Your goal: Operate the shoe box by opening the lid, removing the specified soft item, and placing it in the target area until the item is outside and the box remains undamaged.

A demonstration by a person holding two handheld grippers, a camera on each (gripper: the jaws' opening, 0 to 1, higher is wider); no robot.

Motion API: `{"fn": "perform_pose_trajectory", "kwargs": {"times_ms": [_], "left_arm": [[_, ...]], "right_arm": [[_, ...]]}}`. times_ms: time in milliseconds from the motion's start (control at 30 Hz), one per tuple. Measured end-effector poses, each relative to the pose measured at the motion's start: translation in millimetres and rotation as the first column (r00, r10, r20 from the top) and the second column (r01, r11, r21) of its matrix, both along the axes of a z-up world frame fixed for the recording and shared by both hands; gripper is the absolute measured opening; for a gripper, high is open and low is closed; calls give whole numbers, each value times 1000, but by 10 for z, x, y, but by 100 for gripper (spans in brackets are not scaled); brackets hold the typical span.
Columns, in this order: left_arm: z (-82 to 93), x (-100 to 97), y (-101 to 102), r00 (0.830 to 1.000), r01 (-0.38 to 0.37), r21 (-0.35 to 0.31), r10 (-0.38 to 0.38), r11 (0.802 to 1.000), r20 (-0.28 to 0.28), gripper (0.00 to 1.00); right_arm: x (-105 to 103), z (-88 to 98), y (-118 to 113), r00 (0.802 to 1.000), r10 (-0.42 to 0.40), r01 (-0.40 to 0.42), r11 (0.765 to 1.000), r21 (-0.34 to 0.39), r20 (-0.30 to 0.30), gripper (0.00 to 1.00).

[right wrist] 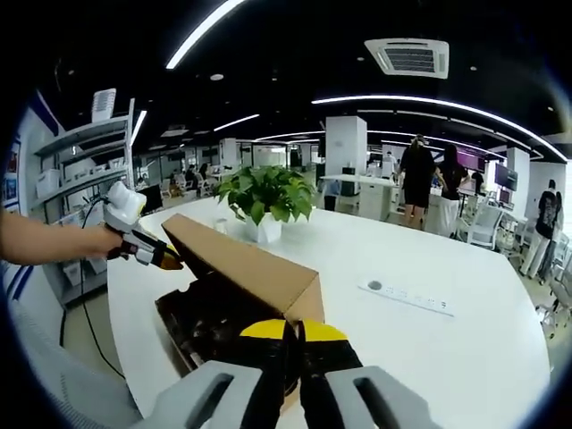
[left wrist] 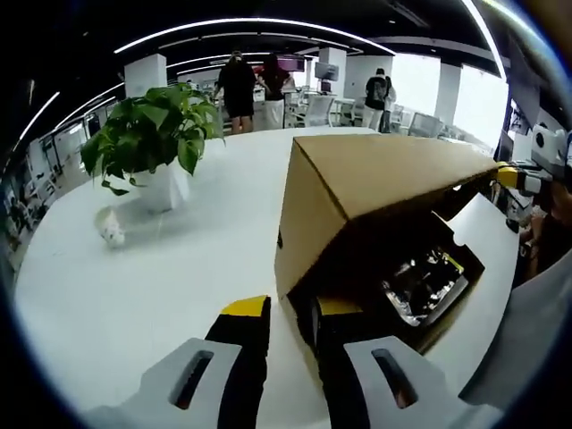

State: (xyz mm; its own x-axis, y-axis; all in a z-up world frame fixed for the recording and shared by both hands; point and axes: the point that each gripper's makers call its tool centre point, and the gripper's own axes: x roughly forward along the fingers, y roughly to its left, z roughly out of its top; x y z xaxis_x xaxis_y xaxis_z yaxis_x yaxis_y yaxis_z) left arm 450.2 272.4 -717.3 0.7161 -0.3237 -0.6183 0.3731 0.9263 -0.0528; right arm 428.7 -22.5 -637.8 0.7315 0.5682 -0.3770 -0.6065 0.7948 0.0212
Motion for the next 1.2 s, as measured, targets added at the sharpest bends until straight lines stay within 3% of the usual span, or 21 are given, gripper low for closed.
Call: {"fn": "perform_pose_trajectory", "kwargs": {"times_ms": [233,600,1200], "left_arm": [[-147,74,13,999,-26,-7,25,1000,-26,17],[-214,221,55,997,-73,-41,72,996,-32,15],[-291,350,57,997,-60,-28,59,998,-48,12]], "right_arm": [[61,27,-7,1000,-13,13,1000,8,-2,0],[195,81,-18,999,-32,32,999,19,-2,0],[417,146,-30,999,-46,46,999,18,-3,0]]}}
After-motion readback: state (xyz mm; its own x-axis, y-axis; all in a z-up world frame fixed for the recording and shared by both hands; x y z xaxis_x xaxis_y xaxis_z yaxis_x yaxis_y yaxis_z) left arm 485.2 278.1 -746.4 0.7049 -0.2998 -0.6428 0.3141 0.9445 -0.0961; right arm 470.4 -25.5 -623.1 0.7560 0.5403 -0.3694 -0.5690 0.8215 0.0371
